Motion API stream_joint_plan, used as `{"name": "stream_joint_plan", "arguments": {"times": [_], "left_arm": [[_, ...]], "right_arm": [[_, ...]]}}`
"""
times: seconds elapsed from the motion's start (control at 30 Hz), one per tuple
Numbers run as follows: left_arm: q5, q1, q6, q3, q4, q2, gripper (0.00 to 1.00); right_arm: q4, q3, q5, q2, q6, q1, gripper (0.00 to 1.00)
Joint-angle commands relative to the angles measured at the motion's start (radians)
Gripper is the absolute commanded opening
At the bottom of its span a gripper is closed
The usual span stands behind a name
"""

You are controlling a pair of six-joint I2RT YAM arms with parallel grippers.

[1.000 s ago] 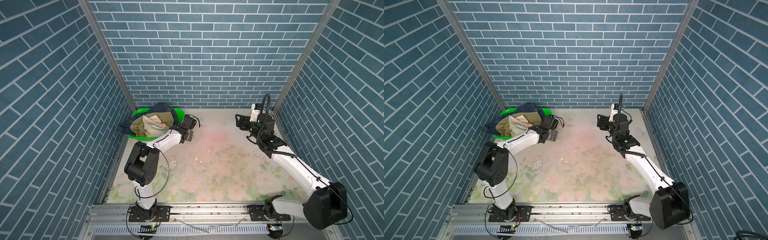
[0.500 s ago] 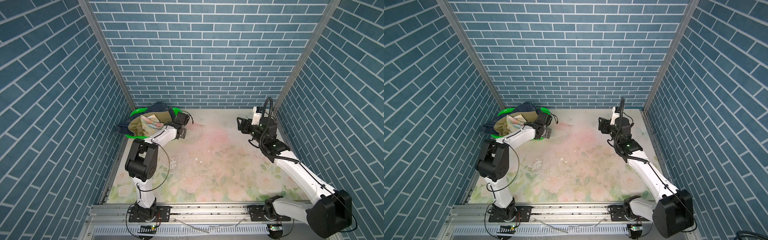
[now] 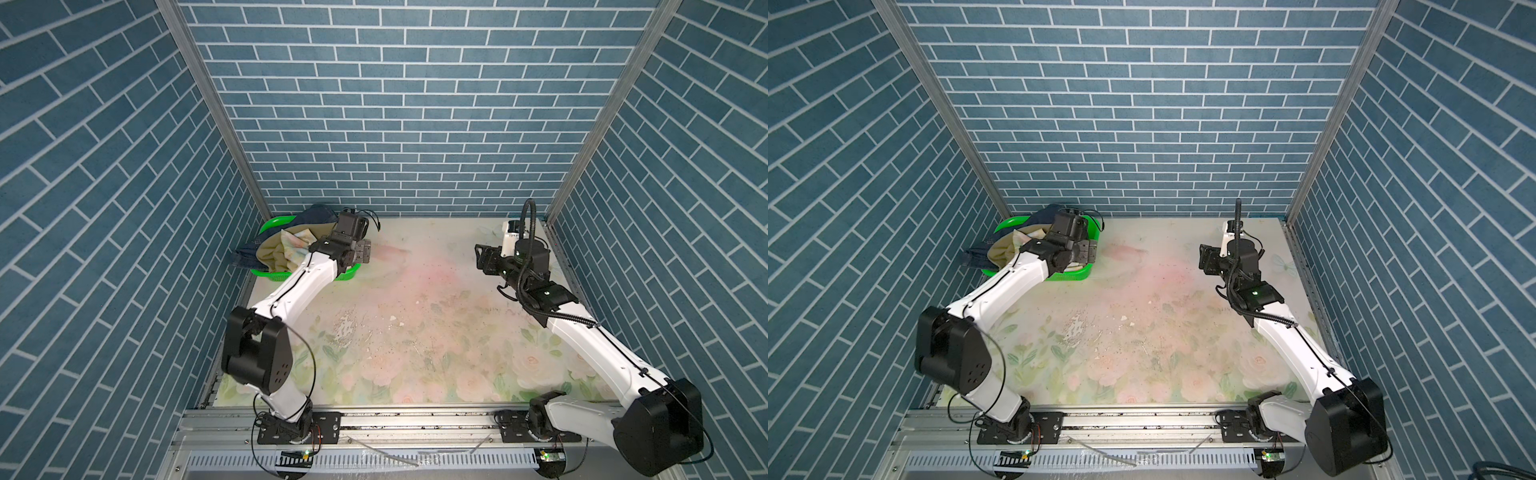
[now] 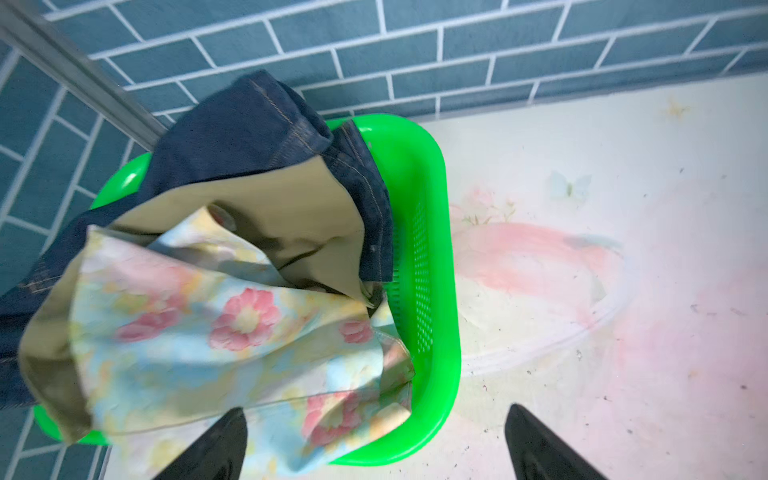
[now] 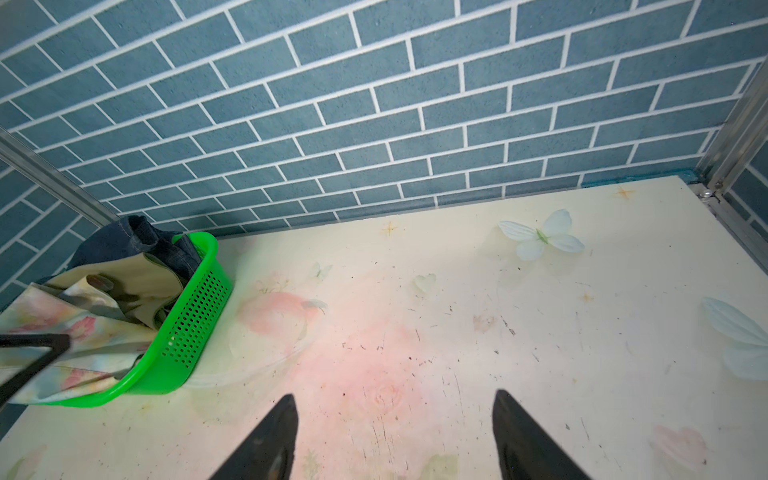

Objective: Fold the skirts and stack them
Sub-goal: 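Grasp the floral skirt with the left gripper and lift it out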

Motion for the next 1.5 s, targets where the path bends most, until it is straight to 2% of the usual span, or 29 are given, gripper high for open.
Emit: {"name": "stream_joint_plan", "arguments": {"times": [0.0,0.23,0.37,0.4,0.43,0.47,0.5,0.53,0.6,0.67,0.7,0.87,0.97,1.13,1.33,1.47], "left_arm": [[-0.015,0.081,-0.093,-0.054,-0.11,-0.061,0.97],[0.103,0.301,-0.177,-0.167,-0.09,-0.114,0.96],[0.182,0.381,-0.213,-0.192,-0.016,-0.075,0.95],[0.203,0.39,-0.22,-0.2,0.02,-0.062,0.92],[0.228,0.395,-0.227,-0.205,0.054,-0.047,0.87],[0.244,0.396,-0.234,-0.2,0.074,-0.032,0.78],[0.263,0.395,-0.241,-0.193,0.095,-0.016,0.6],[0.284,0.395,-0.248,-0.184,0.116,-0.002,0.47],[0.298,0.394,-0.258,-0.17,0.151,0.013,0.29],[0.298,0.394,-0.257,-0.148,0.158,0.018,0.05],[0.293,0.394,-0.255,-0.138,0.156,0.009,0.0],[0.275,0.381,-0.213,-0.113,0.144,-0.104,0.0],[0.261,0.339,-0.15,-0.085,0.132,-0.19,0.0],[0.342,0.233,-0.058,-0.041,0.186,-0.304,0.0],[0.367,0.059,0.023,0.097,0.183,-0.336,0.0],[0.411,0.036,-0.001,0.124,0.218,-0.33,0.0]], "right_arm": [[-0.02,-0.048,-0.013,-0.025,-0.042,-0.002,0.72],[0.001,-0.103,-0.078,-0.048,-0.019,0.001,0.71],[-0.004,-0.119,-0.081,-0.065,-0.02,0.001,0.7],[-0.002,-0.124,-0.083,-0.075,-0.02,0.001,0.7],[0.0,-0.128,-0.083,-0.085,-0.019,0.001,0.7],[-0.004,-0.128,-0.08,-0.091,-0.019,0.001,0.7],[-0.009,-0.128,-0.078,-0.102,-0.019,0.003,0.69],[-0.014,-0.128,-0.075,-0.112,-0.022,0.003,0.7],[-0.024,-0.129,-0.067,-0.13,-0.025,0.003,0.69],[-0.038,-0.131,-0.06,-0.147,-0.027,0.003,0.69],[-0.048,-0.132,-0.056,-0.157,-0.03,0.003,0.69],[-0.079,-0.148,-0.032,-0.208,-0.03,0.003,0.69],[-0.085,-0.15,-0.02,-0.227,-0.023,0.003,0.69],[-0.085,-0.143,0.024,-0.236,0.023,0.001,0.69],[-0.101,-0.1,0.067,-0.233,0.045,-0.002,0.69],[-0.133,-0.062,0.099,-0.23,0.055,-0.005,0.7]]}}
